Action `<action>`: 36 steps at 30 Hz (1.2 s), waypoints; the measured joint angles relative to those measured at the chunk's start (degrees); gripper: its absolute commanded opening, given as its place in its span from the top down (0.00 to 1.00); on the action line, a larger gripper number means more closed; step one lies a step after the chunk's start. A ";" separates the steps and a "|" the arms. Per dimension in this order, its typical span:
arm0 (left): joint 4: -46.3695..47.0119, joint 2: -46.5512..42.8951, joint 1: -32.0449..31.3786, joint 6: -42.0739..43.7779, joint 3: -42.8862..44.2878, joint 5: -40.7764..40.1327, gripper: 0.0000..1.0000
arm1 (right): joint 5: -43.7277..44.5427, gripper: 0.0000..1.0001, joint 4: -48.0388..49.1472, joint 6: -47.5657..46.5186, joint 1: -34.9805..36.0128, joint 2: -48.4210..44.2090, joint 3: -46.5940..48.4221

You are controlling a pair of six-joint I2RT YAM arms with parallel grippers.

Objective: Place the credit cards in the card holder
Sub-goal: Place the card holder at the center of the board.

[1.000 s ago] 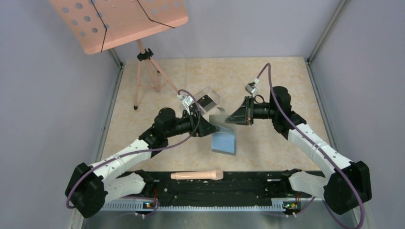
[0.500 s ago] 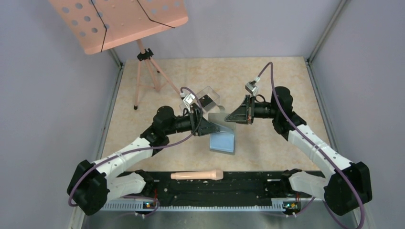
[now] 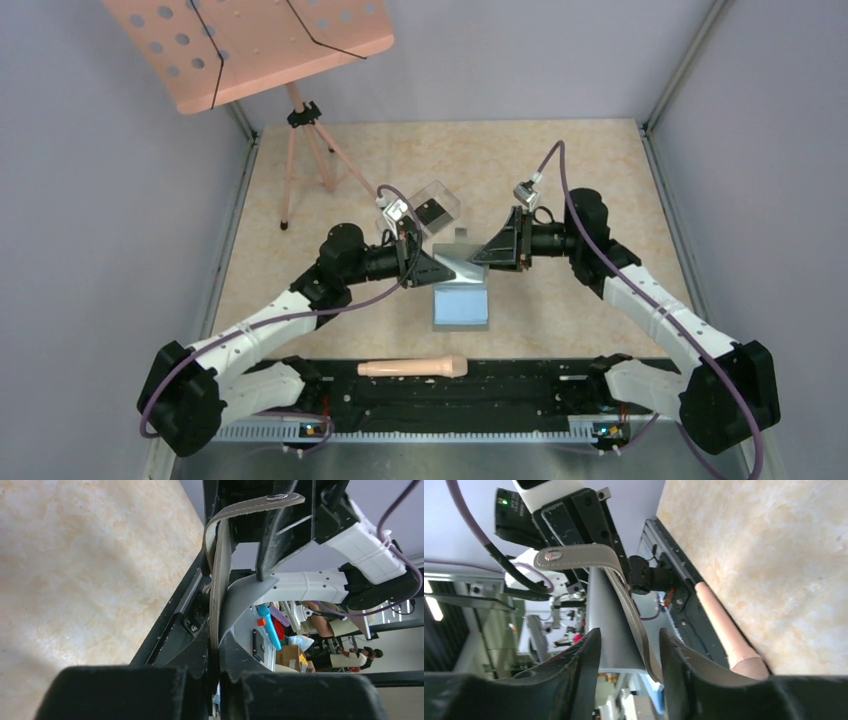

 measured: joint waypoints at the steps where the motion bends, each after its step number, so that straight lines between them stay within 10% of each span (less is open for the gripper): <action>1: -1.42 -0.70 0.00 0.35 0.00 -0.70 1.00 | 0.28 0.36 -2.36 -1.88 0.00 -0.02 0.39; 19: -31.50 -0.31 -0.02 12.59 6.56 -2.23 1.00 | 4.55 0.20 -28.09 -24.85 0.00 -0.26 7.65; 36: -30.23 5.33 -3.06 13.27 8.98 8.31 1.00 | 7.41 0.18 -33.55 -32.26 13.25 8.04 9.18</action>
